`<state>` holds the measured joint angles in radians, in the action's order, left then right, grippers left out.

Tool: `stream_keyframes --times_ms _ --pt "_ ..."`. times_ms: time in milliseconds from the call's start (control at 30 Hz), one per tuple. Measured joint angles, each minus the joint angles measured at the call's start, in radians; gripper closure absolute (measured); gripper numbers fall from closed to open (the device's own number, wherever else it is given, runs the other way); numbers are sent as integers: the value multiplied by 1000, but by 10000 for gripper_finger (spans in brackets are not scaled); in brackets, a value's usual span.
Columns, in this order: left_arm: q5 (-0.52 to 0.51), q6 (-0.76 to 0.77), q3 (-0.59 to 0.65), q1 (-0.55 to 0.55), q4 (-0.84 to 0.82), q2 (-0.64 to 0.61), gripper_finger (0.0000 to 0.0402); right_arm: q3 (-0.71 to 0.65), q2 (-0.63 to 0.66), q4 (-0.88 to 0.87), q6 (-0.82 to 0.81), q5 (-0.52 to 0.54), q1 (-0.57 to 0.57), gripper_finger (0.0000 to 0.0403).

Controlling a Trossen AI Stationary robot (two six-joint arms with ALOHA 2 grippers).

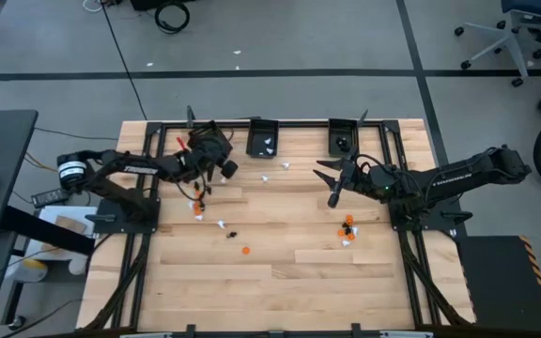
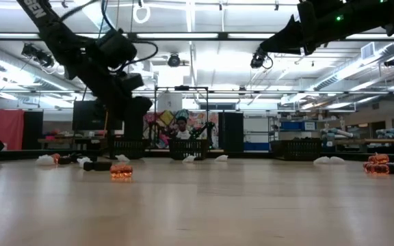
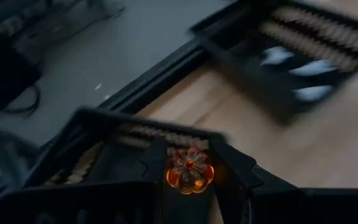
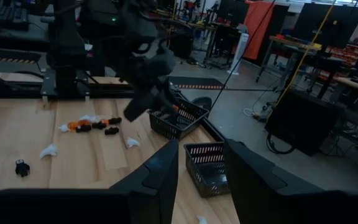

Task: Sort Halloween decoration
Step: Put the orange pumpkin toy into the left black bin, then adjust the left black bin

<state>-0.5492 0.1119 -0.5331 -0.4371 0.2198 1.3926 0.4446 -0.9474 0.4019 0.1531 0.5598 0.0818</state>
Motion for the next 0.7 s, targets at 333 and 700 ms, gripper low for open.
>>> stream_keyframes --times_ms 333,700 --pt "160 17 17 -215 -33 1 307 0 0 0 0 -2 0 270" --pt "275 32 17 -279 -51 1 219 0 0 7 2 -2 0 270"
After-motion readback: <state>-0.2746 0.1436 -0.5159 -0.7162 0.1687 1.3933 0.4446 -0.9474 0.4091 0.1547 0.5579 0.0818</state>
